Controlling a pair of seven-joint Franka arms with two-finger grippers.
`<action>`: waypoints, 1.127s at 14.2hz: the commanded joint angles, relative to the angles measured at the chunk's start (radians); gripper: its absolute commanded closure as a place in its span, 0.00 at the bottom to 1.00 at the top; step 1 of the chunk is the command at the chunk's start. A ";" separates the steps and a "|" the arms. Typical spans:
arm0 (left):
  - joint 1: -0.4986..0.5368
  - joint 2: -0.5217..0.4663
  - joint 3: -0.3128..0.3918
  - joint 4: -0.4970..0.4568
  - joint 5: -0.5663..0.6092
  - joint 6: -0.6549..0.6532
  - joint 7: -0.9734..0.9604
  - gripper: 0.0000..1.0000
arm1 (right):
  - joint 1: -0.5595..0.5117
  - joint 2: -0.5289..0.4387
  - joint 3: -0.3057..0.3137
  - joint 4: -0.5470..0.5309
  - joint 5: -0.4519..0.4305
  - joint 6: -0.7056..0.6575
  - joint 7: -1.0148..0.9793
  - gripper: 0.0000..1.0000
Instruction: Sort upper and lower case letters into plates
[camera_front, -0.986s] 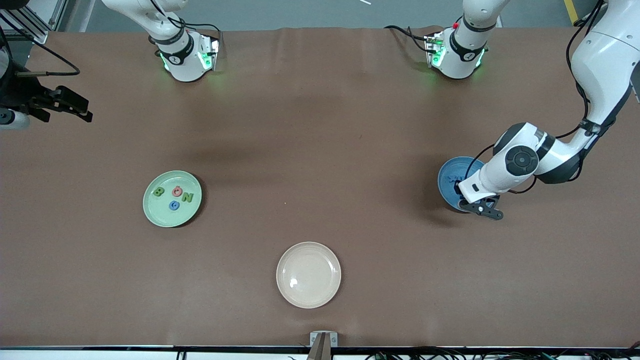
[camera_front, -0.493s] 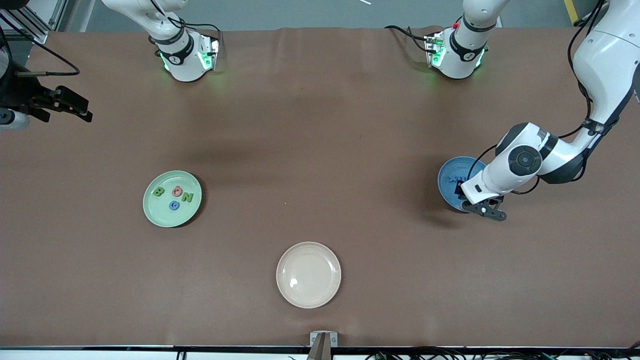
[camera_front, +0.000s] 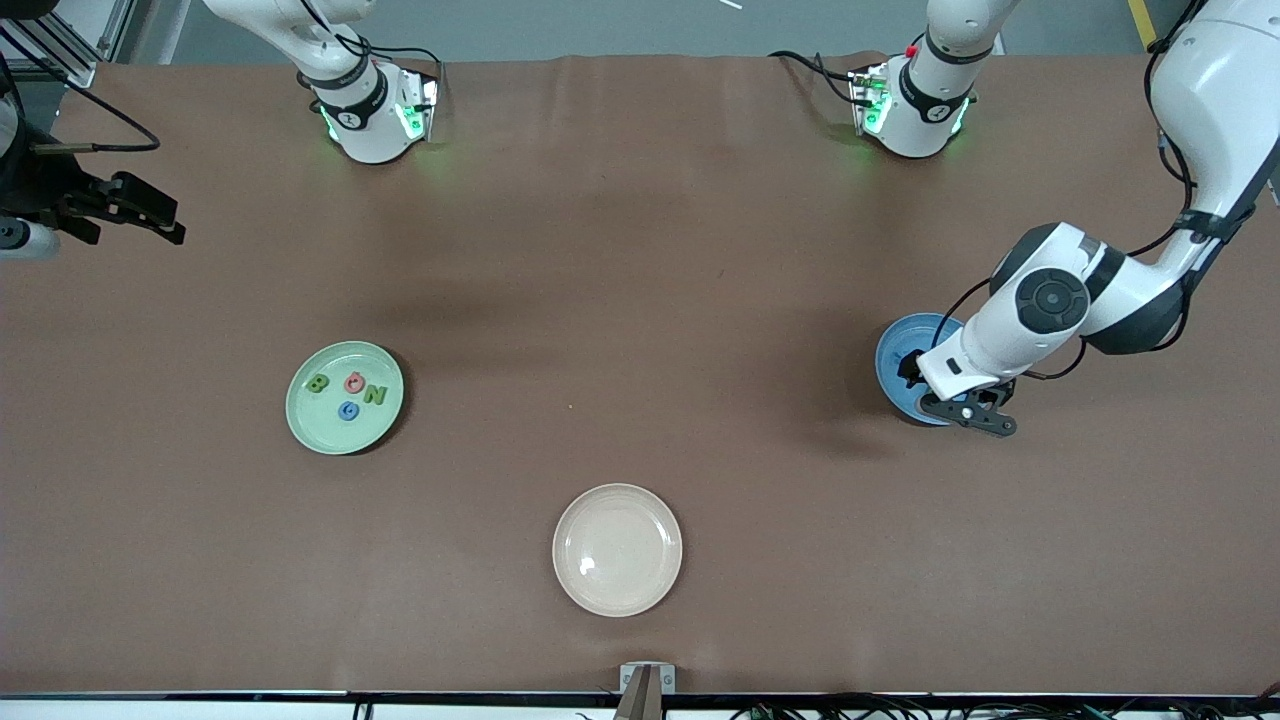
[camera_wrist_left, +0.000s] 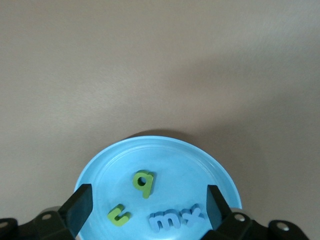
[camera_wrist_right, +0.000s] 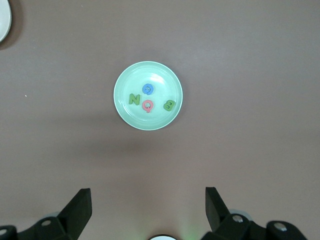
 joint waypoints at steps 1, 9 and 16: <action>0.037 -0.153 -0.030 0.000 -0.168 -0.016 0.038 0.00 | -0.016 -0.032 0.009 -0.029 0.032 0.005 -0.007 0.00; 0.048 -0.498 0.089 0.090 -0.684 -0.157 0.415 0.00 | -0.015 -0.032 0.009 -0.029 0.010 0.020 -0.013 0.00; 0.051 -0.568 0.134 0.358 -0.751 -0.468 0.420 0.00 | -0.015 -0.034 0.009 -0.029 -0.005 0.023 -0.010 0.00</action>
